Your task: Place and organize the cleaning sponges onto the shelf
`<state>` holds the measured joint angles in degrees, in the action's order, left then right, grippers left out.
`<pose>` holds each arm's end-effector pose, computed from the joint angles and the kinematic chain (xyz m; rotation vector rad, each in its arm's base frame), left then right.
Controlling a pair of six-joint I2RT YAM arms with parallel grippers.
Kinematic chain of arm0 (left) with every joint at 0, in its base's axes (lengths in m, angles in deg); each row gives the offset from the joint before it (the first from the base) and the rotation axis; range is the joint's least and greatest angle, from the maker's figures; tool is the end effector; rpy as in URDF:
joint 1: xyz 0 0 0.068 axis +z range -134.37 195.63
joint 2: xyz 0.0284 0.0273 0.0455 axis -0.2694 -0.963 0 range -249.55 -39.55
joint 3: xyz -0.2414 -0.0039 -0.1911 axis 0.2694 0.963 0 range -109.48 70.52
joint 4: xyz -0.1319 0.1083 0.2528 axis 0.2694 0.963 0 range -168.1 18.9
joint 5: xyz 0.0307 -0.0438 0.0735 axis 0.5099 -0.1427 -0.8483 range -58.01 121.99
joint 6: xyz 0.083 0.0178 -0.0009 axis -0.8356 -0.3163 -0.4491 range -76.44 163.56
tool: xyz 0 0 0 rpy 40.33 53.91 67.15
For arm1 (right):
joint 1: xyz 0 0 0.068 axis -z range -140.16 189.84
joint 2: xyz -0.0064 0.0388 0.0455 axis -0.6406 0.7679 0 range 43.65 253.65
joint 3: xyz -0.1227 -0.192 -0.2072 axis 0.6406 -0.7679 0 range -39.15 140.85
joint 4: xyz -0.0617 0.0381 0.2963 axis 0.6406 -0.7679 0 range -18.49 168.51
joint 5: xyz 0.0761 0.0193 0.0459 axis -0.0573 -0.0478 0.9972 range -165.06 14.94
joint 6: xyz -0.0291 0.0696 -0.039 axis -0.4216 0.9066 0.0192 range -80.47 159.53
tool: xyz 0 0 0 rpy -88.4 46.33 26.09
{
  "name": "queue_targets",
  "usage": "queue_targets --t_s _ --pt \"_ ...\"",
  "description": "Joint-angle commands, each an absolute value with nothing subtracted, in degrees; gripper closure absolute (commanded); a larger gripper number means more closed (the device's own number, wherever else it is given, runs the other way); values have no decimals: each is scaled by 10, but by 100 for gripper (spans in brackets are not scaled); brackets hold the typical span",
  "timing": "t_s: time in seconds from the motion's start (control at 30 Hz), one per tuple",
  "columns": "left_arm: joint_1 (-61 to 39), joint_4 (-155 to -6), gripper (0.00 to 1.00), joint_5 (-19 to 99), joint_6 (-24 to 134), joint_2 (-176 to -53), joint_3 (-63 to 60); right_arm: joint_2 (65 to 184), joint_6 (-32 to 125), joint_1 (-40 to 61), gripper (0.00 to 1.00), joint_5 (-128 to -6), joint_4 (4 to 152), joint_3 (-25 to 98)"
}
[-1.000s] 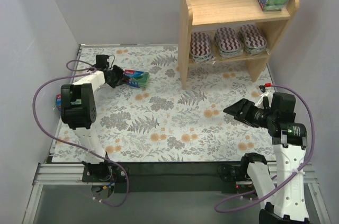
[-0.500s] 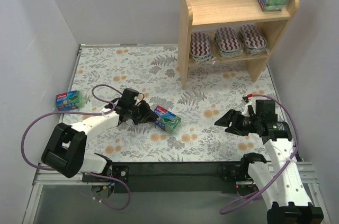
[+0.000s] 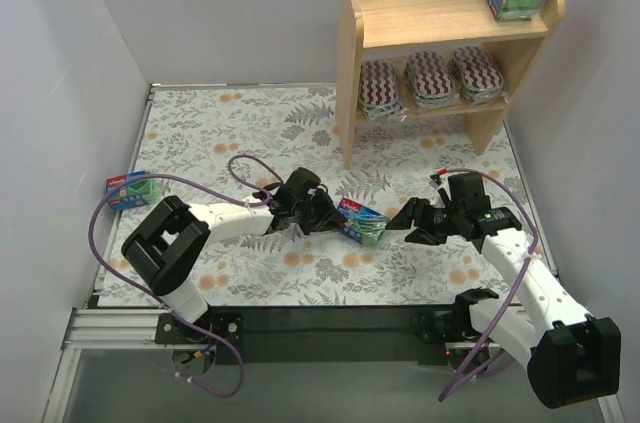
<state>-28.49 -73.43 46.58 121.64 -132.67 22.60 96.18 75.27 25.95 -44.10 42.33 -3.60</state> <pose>0.2584 -0.2767 0.1371 -0.6976 2.7358 -1.0764 0.2004 0.0890 0.2135 0.2574 2.5964 1.0160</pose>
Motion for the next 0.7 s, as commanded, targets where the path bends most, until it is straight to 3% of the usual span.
queue_targets --t_s 0.0,0.3,0.67 --pt "-314 -749 80 434 1259 -1330 202 987 790 245 31 -478 488 -32" --pt "-331 -767 80 430 1280 -1334 209 1062 799 238 45 -528 529 -34" --pt "-332 -766 80 443 1276 -1348 206 1111 802 231 53 -535 567 -41"
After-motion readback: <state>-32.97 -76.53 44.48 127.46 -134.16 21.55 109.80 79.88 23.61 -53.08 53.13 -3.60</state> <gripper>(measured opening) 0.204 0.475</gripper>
